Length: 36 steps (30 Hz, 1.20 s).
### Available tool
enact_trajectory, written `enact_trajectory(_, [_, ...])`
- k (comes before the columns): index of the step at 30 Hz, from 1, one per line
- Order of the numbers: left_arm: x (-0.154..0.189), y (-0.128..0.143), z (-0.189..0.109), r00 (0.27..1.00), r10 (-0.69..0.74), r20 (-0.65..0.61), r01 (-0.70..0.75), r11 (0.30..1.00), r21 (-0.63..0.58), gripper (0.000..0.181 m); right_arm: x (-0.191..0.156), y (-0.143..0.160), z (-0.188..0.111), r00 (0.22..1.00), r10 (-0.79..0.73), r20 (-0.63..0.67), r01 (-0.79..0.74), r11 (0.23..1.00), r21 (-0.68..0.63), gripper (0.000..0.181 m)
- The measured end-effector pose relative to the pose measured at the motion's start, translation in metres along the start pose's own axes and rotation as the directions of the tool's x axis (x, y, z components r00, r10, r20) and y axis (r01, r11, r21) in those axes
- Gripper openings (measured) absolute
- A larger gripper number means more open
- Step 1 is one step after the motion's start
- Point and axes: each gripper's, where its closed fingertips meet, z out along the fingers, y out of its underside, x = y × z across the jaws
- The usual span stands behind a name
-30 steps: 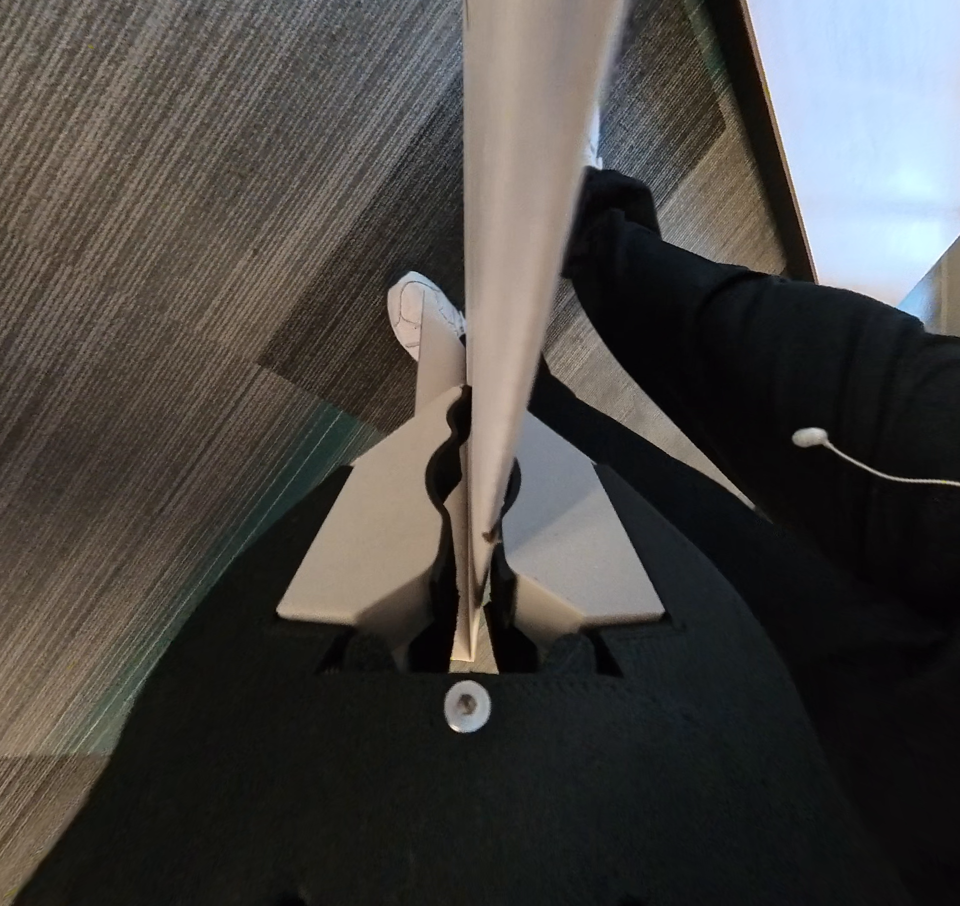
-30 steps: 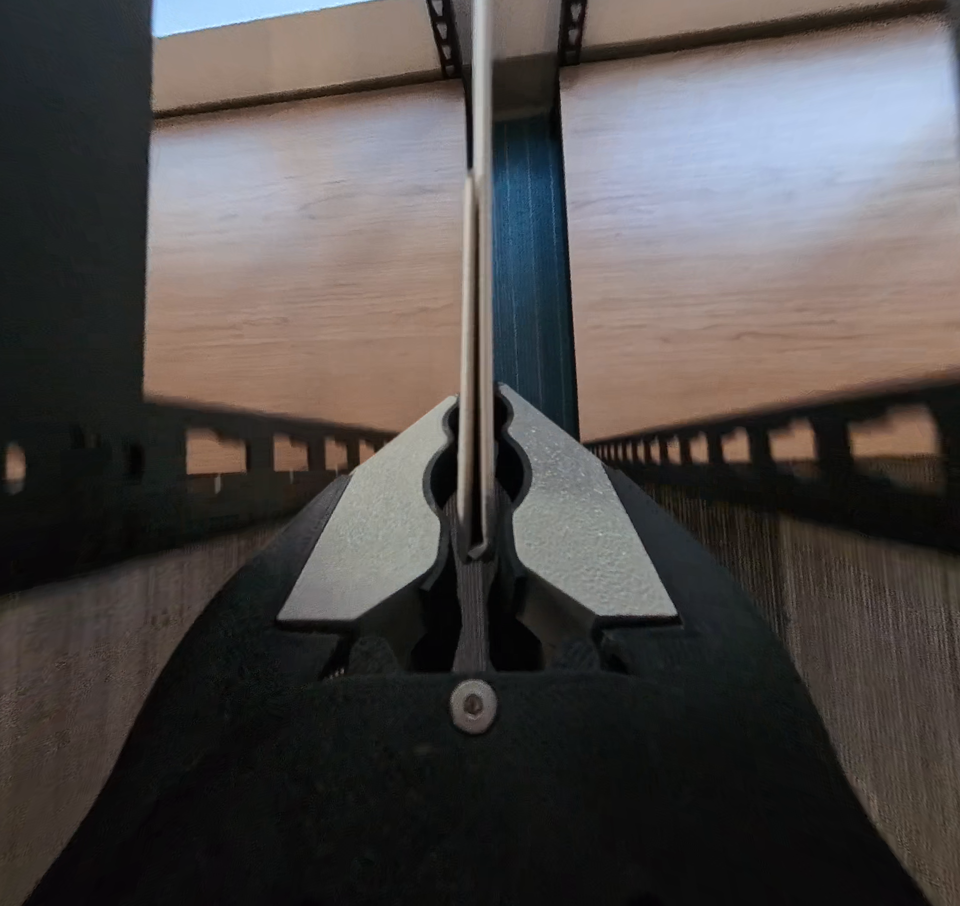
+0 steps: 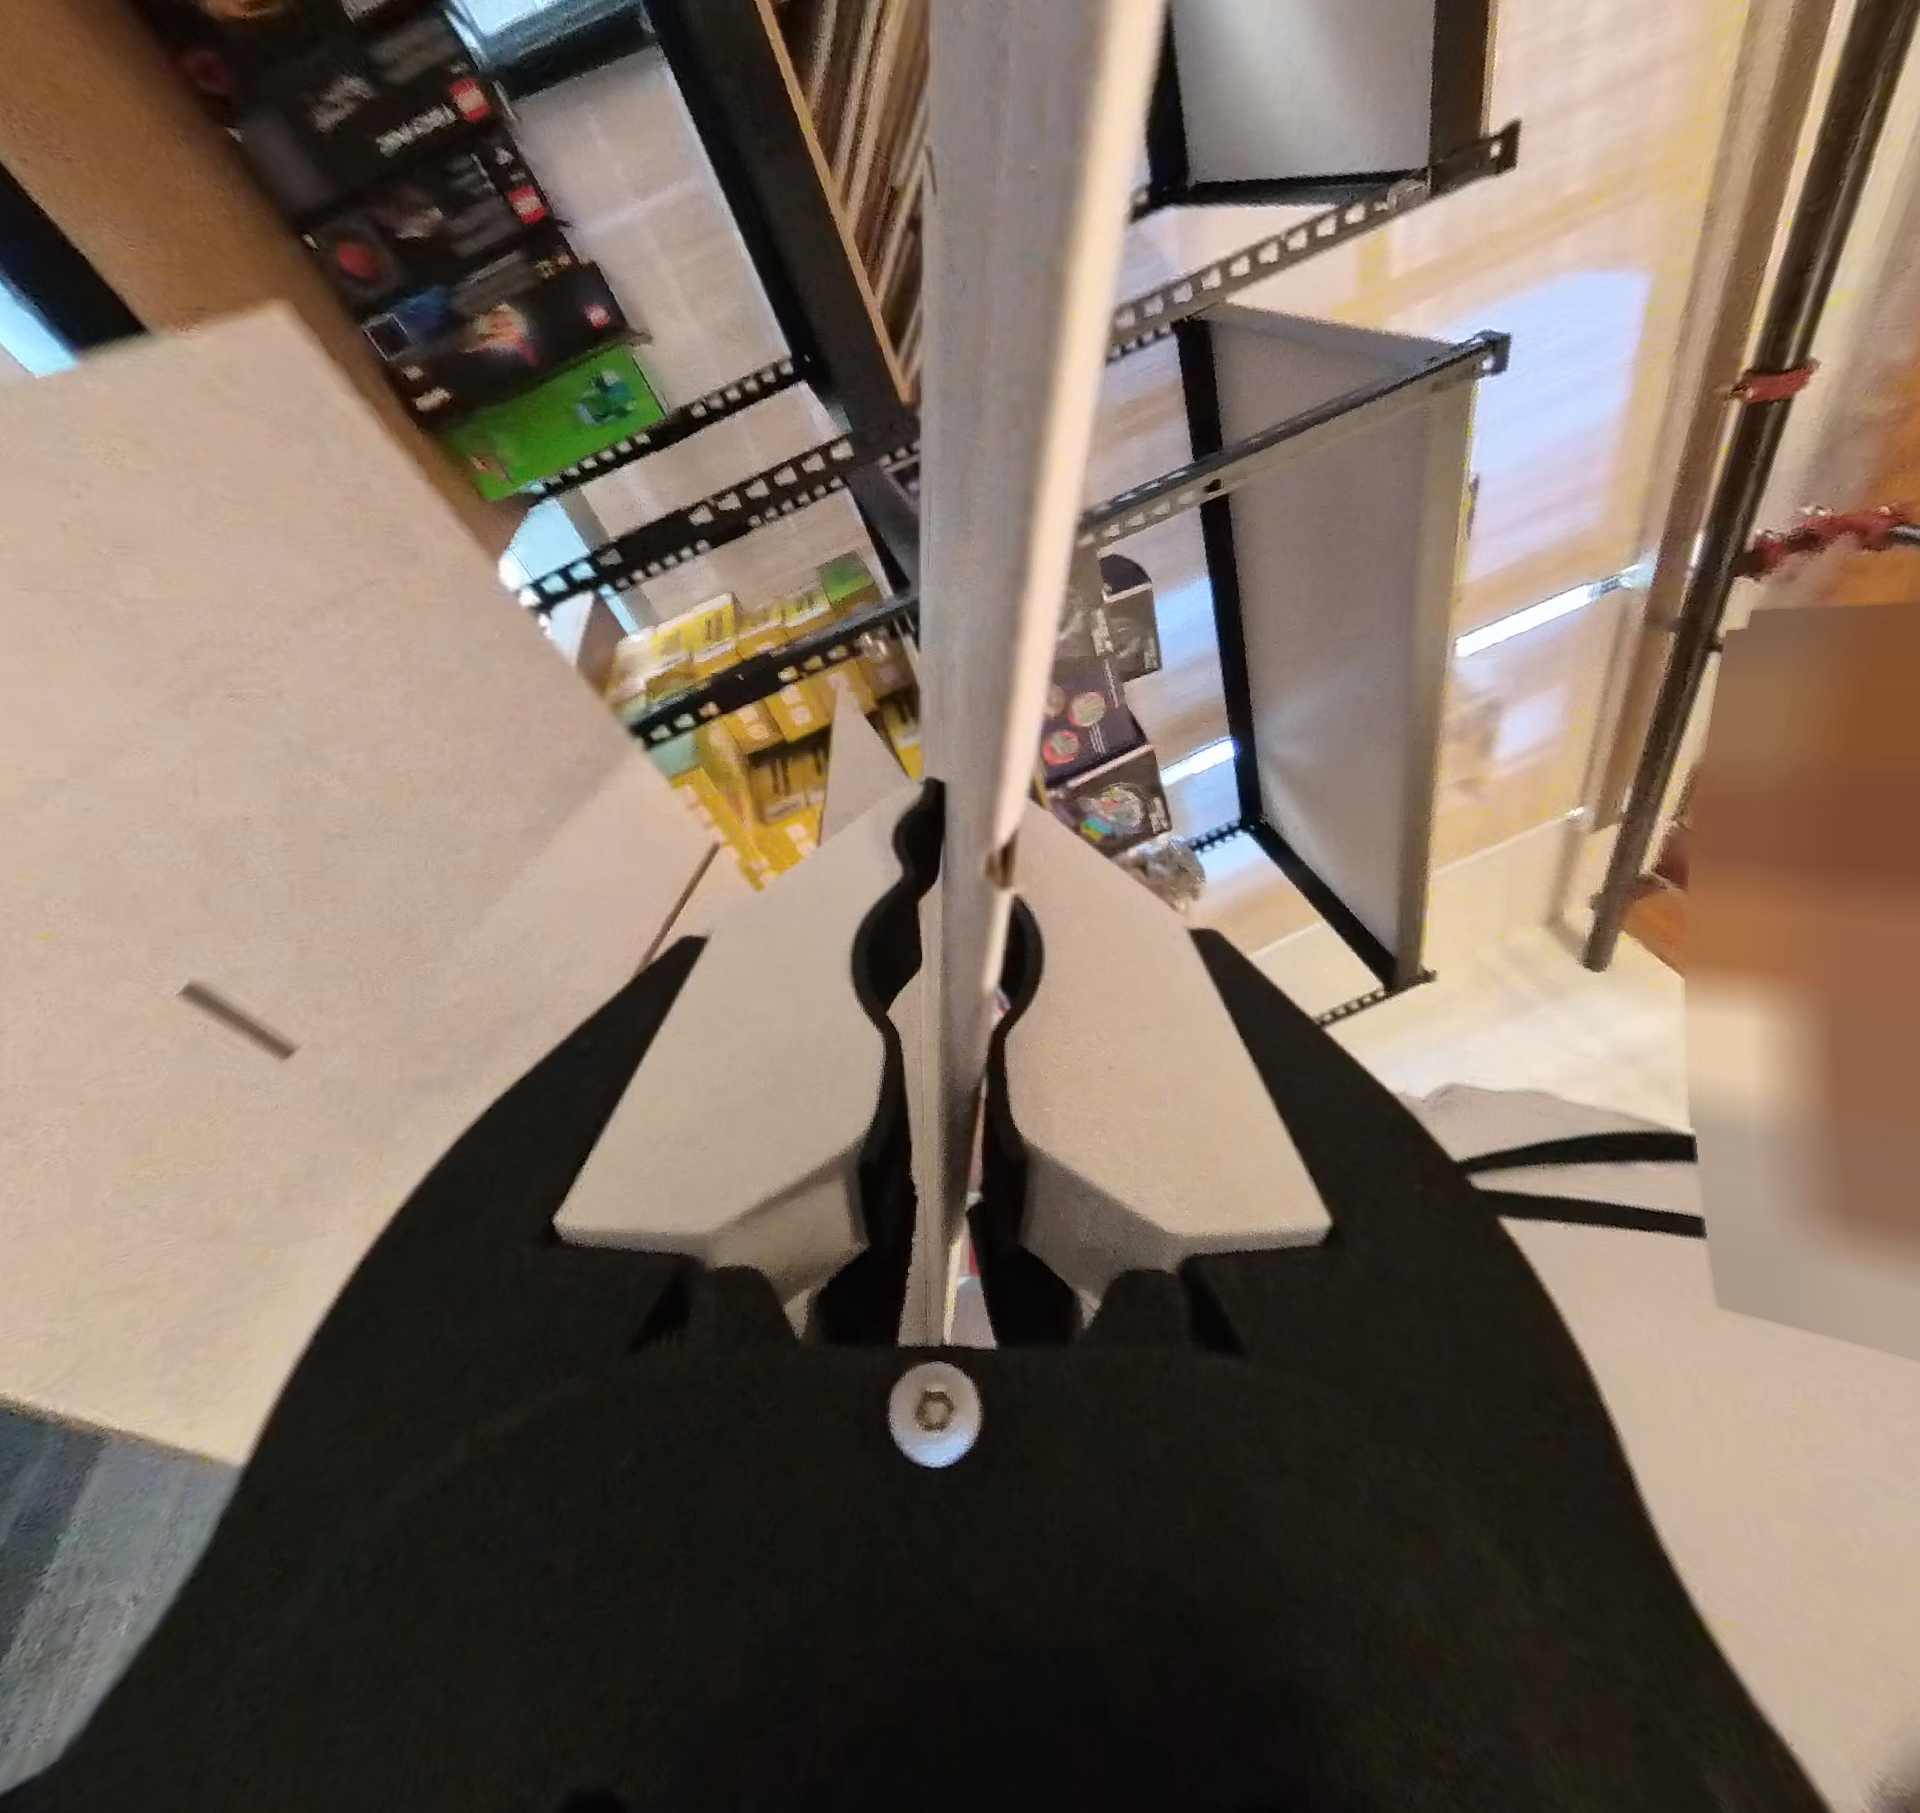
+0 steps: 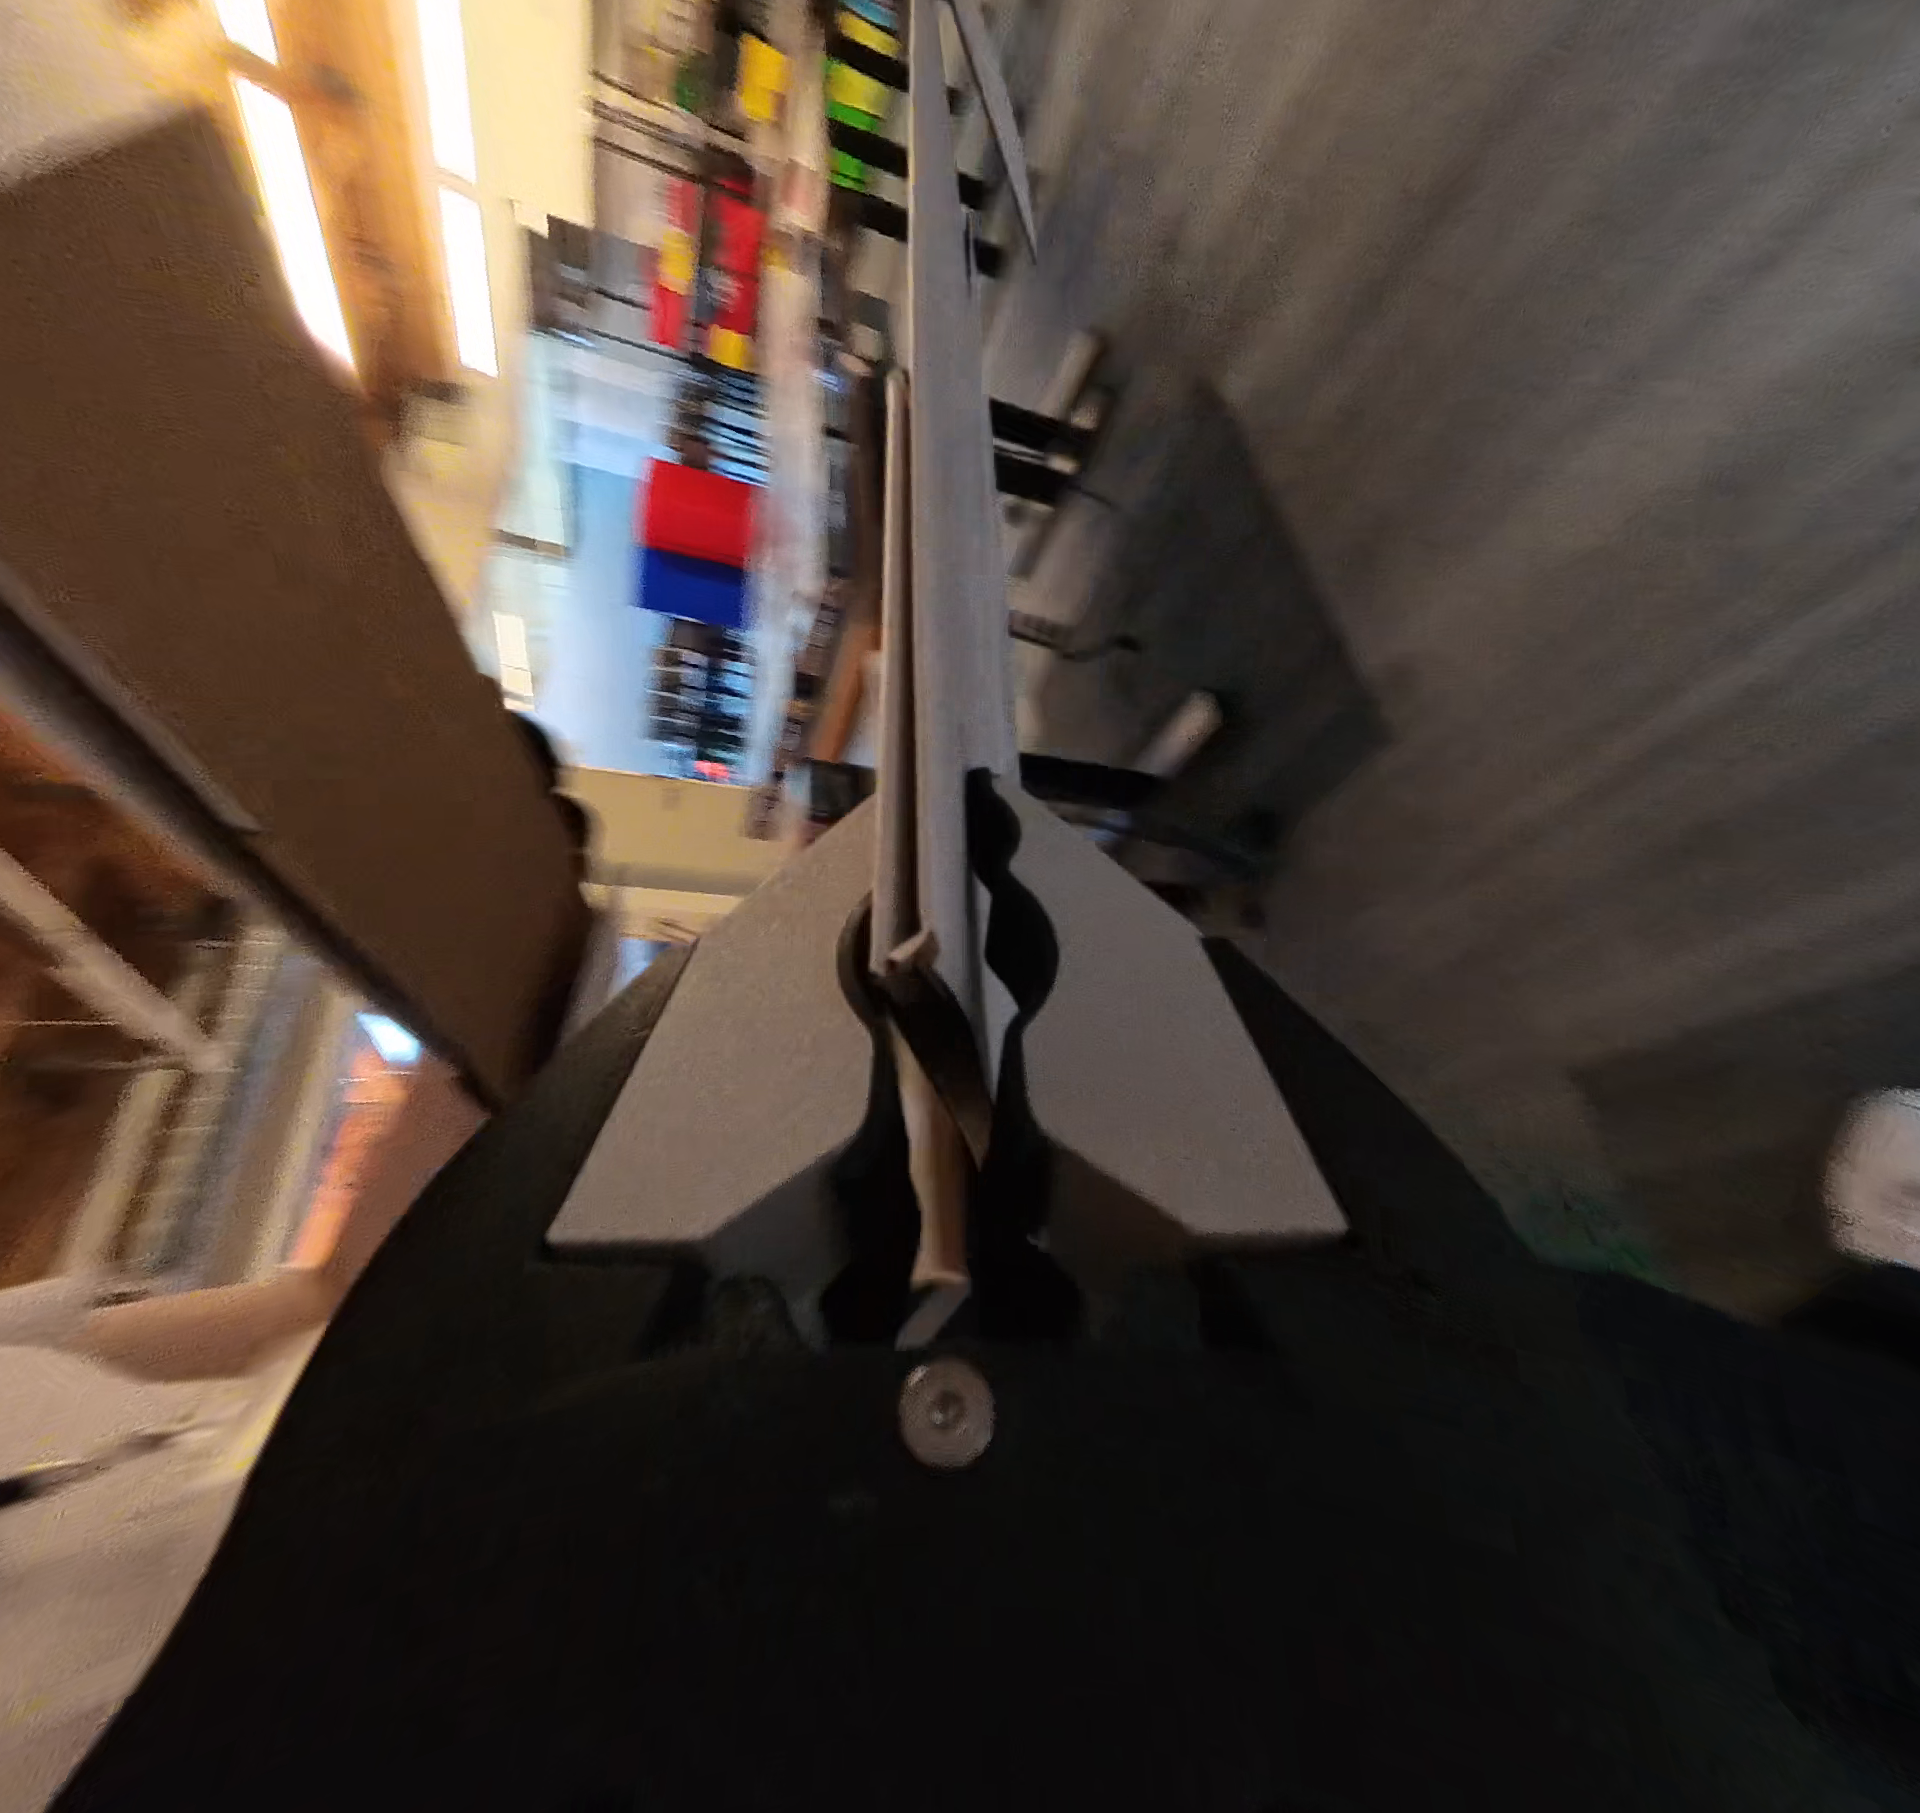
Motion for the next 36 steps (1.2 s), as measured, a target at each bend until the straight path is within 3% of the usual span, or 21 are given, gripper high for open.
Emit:
enact_trajectory(4, [0.021, 0.017, 0.008, 1.000, -0.019, -0.010, 0.019, 0.998, -0.062, 0.001, -0.068, 0.005, -0.030, 0.946, 0.151, 0.287, -0.177, 0.982, 0.068, 0.006])
enact_trajectory(7, [0.037, 0.032, 0.006, 0.998, -0.062, 0.003, 0.062, 0.995, -0.073, 0.002, -0.100, 0.015, -0.063, 0.896, 0.185, 0.403, -0.246, 0.964, 0.106, 0.007])
enact_trajectory(12, [0.050, 0.075, 0.008, 0.972, -0.233, 0.035, 0.236, 0.961, -0.145, 0.002, -0.119, 0.048, -0.100, 0.871, 0.198, 0.450, -0.273, 0.956, 0.107, 0.006])
enact_trajectory(15, [0.054, 0.107, 0.015, 0.966, -0.240, 0.100, 0.257, 0.935, -0.244, 0.002, -0.129, 0.068, -0.099, 0.857, 0.216, 0.467, -0.273, 0.960, 0.058, 0.007])
enact_trajectory(17, [0.049, 0.119, 0.019, 0.948, -0.269, 0.170, 0.303, 0.926, -0.223, 0.003, -0.135, 0.079, -0.094, 0.863, 0.206, 0.462, -0.256, 0.965, 0.048, 0.007])
enact_trajectory(20, [0.052, 0.117, 0.015, 0.926, -0.347, 0.146, 0.367, 0.919, -0.146, 0.006, -0.140, 0.092, -0.089, 0.834, 0.257, 0.488, -0.309, 0.951, 0.027, 0.008])
enact_trajectory(23, [0.051, 0.116, 0.001, 0.923, -0.339, 0.183, 0.364, 0.923, -0.127, 0.008, -0.142, 0.104, -0.080, 0.814, 0.314, 0.489, -0.359, 0.933, -0.003, 0.008])
enact_trajectory(27, [0.055, 0.102, -0.018, 0.919, -0.308, 0.247, 0.345, 0.931, -0.122, 0.029, -0.146, 0.110, -0.059, 0.798, 0.390, 0.460, -0.418, 0.907, -0.045, 0.008])
enact_trajectory(32, [0.060, 0.055, -0.041, 0.920, -0.212, 0.330, 0.268, 0.954, -0.134, 0.045, -0.158, 0.101, -0.013, 0.756, 0.466, 0.459, -0.472, 0.875, -0.112, 0.007])
enact_trajectory(36, [0.068, 0.011, -0.065, 0.919, -0.150, 0.364, 0.223, 0.960, -0.168, 0.063, -0.175, 0.077, 0.037, 0.765, 0.430, 0.480, -0.418, 0.898, -0.137, 0.007])
